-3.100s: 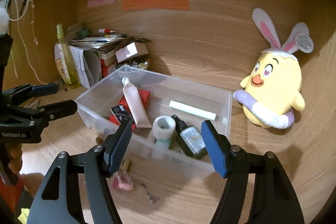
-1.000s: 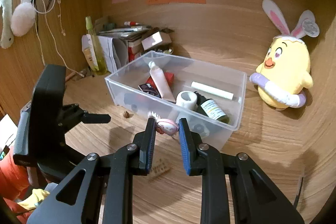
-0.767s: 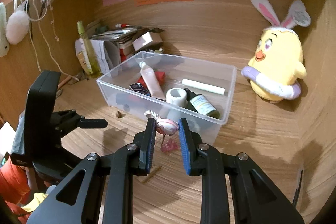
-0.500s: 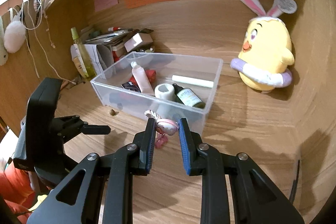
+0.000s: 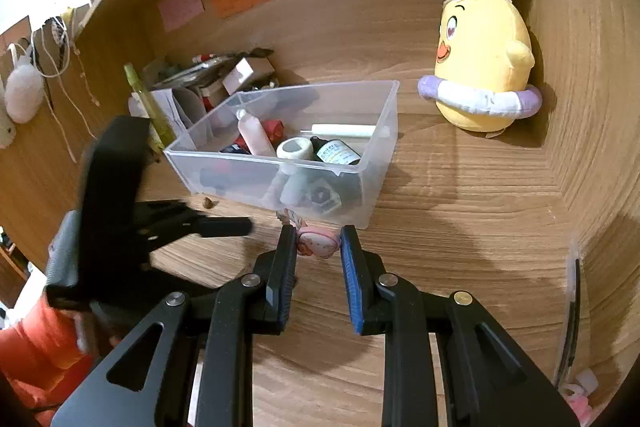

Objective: Organize objects
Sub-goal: 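Carry the braided cord over the clear box with the right tool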

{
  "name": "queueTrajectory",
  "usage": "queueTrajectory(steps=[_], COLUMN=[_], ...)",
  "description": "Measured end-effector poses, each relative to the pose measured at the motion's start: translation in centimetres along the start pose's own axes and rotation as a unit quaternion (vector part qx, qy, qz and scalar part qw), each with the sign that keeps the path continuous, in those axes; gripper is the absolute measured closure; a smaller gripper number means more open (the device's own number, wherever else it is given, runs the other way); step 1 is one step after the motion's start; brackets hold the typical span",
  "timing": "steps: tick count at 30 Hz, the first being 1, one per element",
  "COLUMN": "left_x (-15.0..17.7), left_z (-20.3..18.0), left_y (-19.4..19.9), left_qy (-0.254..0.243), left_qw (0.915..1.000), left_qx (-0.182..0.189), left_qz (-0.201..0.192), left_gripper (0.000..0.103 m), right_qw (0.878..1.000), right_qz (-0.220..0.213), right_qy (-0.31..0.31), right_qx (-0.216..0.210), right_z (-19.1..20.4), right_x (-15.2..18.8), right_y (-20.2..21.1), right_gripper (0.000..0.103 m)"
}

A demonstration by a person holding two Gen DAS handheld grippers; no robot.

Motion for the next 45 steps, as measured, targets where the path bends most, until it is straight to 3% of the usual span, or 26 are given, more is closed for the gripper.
queueTrajectory(steps=[6,12,21,33,45], left_x=[-0.6,-0.3,1.0,-0.3,-3.2], left_z=[0.3,0.8,4.0,5.8,7.6], left_y=[-0.8,-0.4,3.6,8.4,13.1], left_qy=[0.001,0.009,0.051,0.08,0.098], left_qw=[1.0,0.9998,0.9971,0.9896,0.9777], left_qx=[-0.001,-0.006,-0.024,-0.02,-0.018], left_qz=[-0.01,-0.018,-0.052,-0.118,-0.185], left_gripper=[0.074,0.074,0.074,0.074,0.074], right_qw=[1.0,1.0,0.998,0.999,0.998], right_qz=[-0.011,-0.025,-0.032,-0.038,-0.058], right_qy=[0.002,-0.008,-0.037,-0.011,0.01], right_qx=[-0.001,0.004,0.03,0.026,0.021], right_z=[0.2,-0.5,-3.3,-0.8,1.9], right_x=[0.0,-0.5,-1.1,-2.2,-5.7], right_y=[0.9,1.7,2.2,1.6,0.7], right_gripper=[0.083,0.083,0.083,0.083,0.083])
Point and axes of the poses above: each gripper's, at about its wrist camera, not at the fingertips, and y roughly against the way its jaws point, z to its left, x to its underside, the point moved 9 cm from there along -y, roughly the way its jaws point, and after that the axes turned 6 degrees about x, right-handed, at the moved point
